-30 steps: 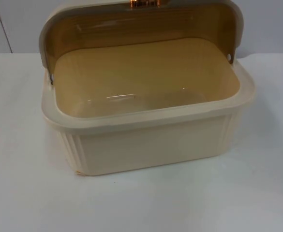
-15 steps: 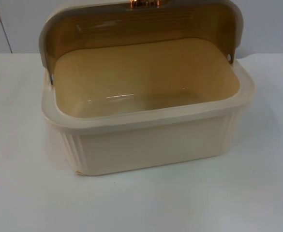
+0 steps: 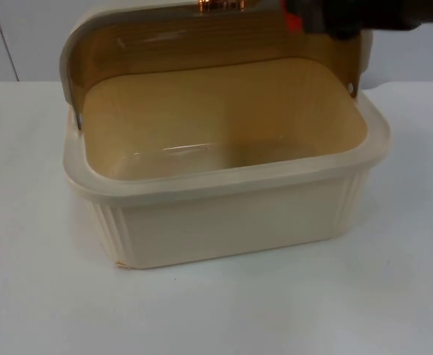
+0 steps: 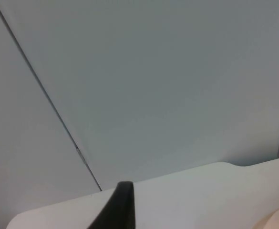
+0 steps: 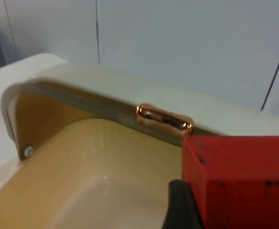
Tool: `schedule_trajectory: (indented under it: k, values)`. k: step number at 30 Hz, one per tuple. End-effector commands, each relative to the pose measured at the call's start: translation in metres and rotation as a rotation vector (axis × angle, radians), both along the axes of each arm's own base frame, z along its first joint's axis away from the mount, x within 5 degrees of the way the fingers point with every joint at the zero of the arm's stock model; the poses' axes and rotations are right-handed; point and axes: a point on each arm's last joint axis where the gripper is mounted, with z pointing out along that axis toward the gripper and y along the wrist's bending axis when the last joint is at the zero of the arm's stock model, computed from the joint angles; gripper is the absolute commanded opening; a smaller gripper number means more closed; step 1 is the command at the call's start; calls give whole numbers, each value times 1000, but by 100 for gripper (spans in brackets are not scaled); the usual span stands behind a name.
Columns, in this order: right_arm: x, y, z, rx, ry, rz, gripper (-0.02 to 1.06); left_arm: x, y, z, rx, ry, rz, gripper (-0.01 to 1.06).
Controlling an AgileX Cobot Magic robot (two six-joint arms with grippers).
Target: Open the box lid with the left hand, place the block into the box with the right hand, then close the box lid with the left hand.
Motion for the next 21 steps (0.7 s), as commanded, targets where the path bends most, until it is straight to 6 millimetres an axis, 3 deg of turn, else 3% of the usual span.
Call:
schedule_trajectory:
  k: [1,5,10,21]
  values:
    - [4,3,-6,1,-26,0,0,-2,-1,1,-7,-7,-1,105]
    - [9,6,-19,-11,2,-7,0,-2,-1,1,-7,-7,-1,105]
    - [19,14,-51,-40,66,-19,0,-2,-1,1,-8,-2,0,105]
    - [48,34,-78,-59,124,-31,0,-2,-1,1,-22,-6,-1,105]
